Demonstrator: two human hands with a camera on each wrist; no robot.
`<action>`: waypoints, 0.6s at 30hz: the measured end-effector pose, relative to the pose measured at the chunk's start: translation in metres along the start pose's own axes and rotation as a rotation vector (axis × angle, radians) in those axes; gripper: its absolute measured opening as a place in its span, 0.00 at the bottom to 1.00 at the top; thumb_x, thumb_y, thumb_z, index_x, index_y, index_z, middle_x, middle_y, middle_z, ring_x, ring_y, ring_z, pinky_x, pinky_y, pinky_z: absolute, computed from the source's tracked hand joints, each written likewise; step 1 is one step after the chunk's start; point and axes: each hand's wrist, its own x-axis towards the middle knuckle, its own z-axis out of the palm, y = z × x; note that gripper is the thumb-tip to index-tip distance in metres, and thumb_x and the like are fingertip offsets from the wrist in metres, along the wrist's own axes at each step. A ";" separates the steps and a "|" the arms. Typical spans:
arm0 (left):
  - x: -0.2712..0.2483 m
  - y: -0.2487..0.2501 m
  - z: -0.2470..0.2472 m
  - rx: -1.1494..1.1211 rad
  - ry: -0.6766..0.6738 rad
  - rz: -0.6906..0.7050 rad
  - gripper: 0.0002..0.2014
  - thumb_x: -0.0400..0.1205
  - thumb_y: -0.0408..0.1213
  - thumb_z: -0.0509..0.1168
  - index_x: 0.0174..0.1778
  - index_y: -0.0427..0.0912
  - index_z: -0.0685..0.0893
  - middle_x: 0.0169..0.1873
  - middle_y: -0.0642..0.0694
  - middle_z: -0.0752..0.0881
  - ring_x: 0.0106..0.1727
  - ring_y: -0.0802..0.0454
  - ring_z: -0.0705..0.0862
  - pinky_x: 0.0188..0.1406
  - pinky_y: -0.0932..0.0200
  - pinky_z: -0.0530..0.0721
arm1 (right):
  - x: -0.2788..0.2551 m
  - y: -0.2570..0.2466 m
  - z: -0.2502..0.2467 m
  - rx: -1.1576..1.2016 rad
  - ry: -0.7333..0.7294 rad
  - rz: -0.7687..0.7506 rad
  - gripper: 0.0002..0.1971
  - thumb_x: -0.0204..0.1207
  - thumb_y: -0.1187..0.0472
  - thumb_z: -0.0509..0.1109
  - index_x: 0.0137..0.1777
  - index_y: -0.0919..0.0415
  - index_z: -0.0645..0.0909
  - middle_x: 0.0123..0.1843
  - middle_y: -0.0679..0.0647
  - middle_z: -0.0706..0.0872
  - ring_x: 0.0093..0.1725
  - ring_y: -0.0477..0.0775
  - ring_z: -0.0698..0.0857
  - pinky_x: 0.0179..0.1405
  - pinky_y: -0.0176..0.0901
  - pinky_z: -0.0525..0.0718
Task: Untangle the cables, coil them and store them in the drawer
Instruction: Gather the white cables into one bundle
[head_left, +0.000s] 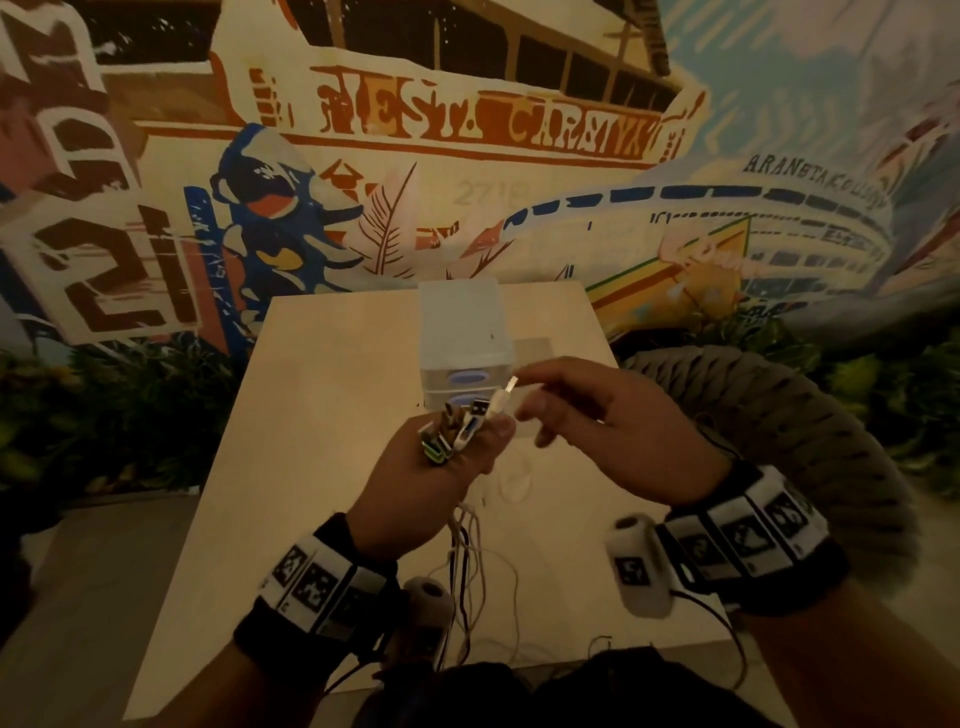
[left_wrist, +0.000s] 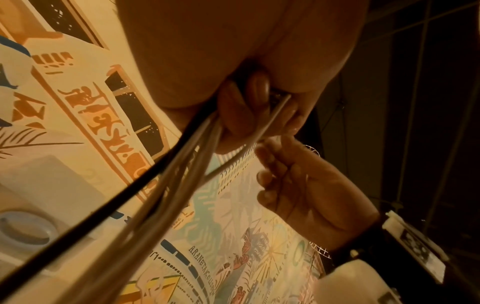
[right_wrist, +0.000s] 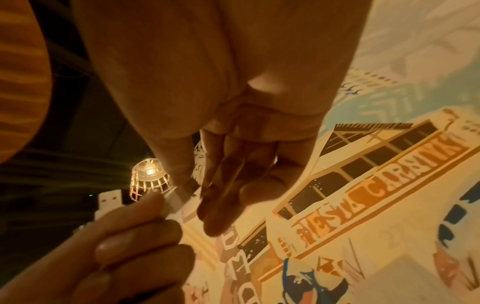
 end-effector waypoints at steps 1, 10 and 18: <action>0.000 0.001 0.001 0.002 -0.006 0.008 0.18 0.81 0.54 0.66 0.24 0.55 0.81 0.18 0.54 0.76 0.22 0.60 0.73 0.28 0.65 0.73 | 0.004 -0.004 0.005 0.016 0.010 -0.026 0.12 0.84 0.51 0.67 0.64 0.49 0.85 0.49 0.44 0.91 0.43 0.44 0.91 0.47 0.35 0.86; -0.003 -0.005 -0.003 -0.027 0.041 -0.031 0.20 0.85 0.23 0.64 0.33 0.52 0.81 0.15 0.61 0.81 0.20 0.70 0.79 0.27 0.78 0.74 | 0.017 -0.011 0.029 -0.037 0.010 -0.151 0.11 0.81 0.56 0.74 0.61 0.47 0.89 0.51 0.40 0.90 0.48 0.43 0.88 0.43 0.43 0.86; 0.004 -0.013 -0.006 -0.106 0.023 -0.073 0.19 0.79 0.51 0.66 0.31 0.40 0.85 0.23 0.40 0.85 0.25 0.44 0.84 0.31 0.52 0.82 | 0.030 -0.015 0.033 -0.044 -0.073 -0.209 0.27 0.85 0.47 0.62 0.84 0.46 0.67 0.75 0.41 0.79 0.73 0.39 0.77 0.69 0.35 0.77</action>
